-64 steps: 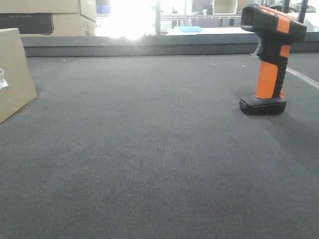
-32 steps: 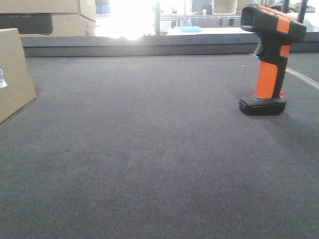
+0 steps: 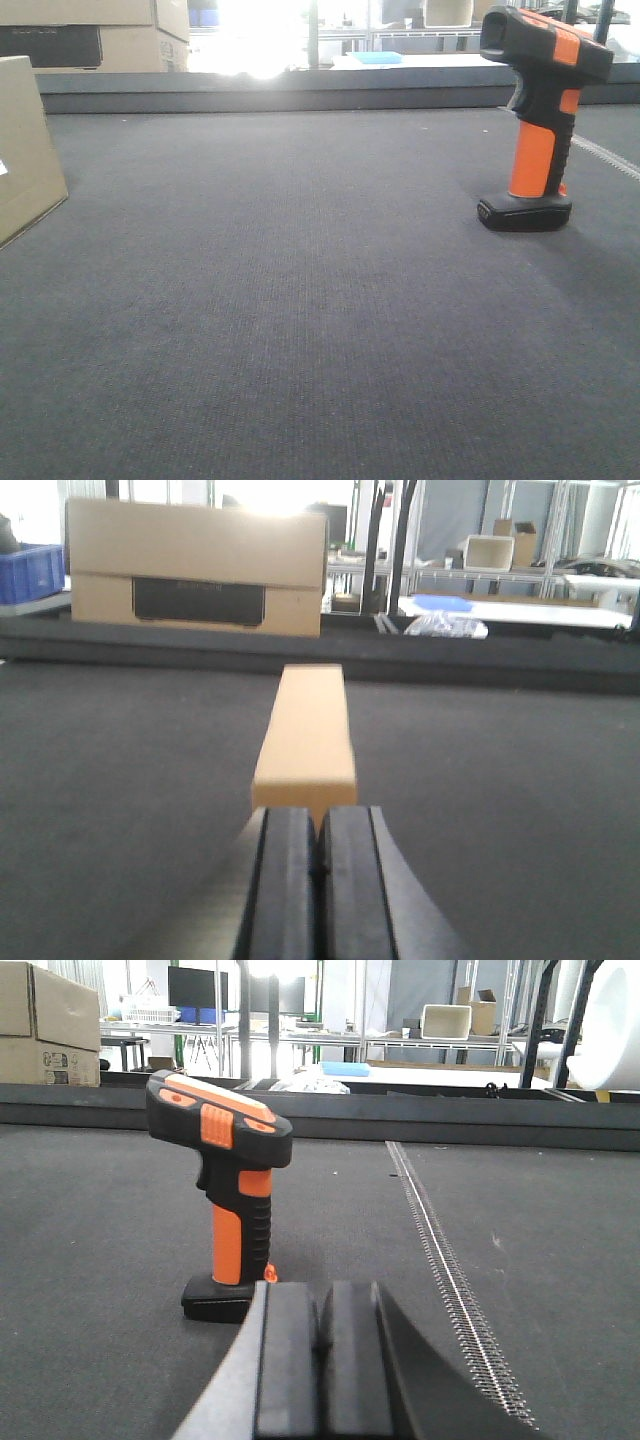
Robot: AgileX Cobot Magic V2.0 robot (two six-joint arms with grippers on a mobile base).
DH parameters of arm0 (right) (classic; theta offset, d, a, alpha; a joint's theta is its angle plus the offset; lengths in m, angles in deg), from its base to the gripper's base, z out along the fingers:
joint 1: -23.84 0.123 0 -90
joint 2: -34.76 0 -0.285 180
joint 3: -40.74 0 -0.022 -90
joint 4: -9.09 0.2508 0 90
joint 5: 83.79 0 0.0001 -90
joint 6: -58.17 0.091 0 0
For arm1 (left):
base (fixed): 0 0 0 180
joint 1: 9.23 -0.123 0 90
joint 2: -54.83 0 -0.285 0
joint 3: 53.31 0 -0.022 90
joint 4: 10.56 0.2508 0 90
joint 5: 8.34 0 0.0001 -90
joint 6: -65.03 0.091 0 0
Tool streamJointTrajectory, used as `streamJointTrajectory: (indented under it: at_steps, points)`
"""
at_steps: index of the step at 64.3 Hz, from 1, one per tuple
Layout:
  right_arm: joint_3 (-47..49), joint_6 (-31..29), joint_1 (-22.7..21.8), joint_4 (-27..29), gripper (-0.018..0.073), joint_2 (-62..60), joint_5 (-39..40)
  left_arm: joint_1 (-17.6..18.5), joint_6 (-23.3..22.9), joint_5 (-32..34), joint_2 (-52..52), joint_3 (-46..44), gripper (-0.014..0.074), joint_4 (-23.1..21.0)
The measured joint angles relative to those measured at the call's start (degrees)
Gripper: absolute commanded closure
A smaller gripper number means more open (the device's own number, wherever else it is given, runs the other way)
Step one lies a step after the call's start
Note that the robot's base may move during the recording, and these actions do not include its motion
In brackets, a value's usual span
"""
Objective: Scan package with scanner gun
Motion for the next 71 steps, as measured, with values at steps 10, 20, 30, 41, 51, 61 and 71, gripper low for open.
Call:
streamJointTrajectory:
  at_steps: [10, 20, 30, 41, 51, 61, 71]
  points:
    - [0.0, 0.0, 0.0, 0.0, 0.0713, 0.0, 0.0, 0.0, 0.0, -6.7, 7.5, -9.87, 0.0707, -0.41]
    - [0.0, 0.0, 0.0, 0.0, 0.0713, 0.0, 0.0, 0.0, 0.0, -12.17, 20.46, -20.0, 0.0707, -0.56]
    - [0.0, 0.0, 0.0, 0.0, 0.0713, 0.0, 0.0, 0.0, 0.0, -17.08, 35.07, -31.73, 0.0707, -0.56]
    - [0.0, 0.0, 0.0, 0.0, 0.0713, 0.0, 0.0, 0.0, 0.0, -17.73, 48.16, -42.57, 0.0707, -0.56]
    - [0.0, 0.0, 0.0, 0.0, 0.0713, 0.0, 0.0, 0.0, 0.0, -17.49, 57.55, -48.26, 0.0707, 1.01]
    - [0.0, 0.0, 0.0, 0.0, 0.0713, 0.0, 0.0, 0.0, 0.0, -16.24, 65.08, -51.81, 0.069, 4.85]
    - [0.0, 0.0, 0.0, 0.0, 0.0713, 0.0, 0.0, 0.0, 0.0, -17.85, 70.55, -55.41, 0.041, 5.75]
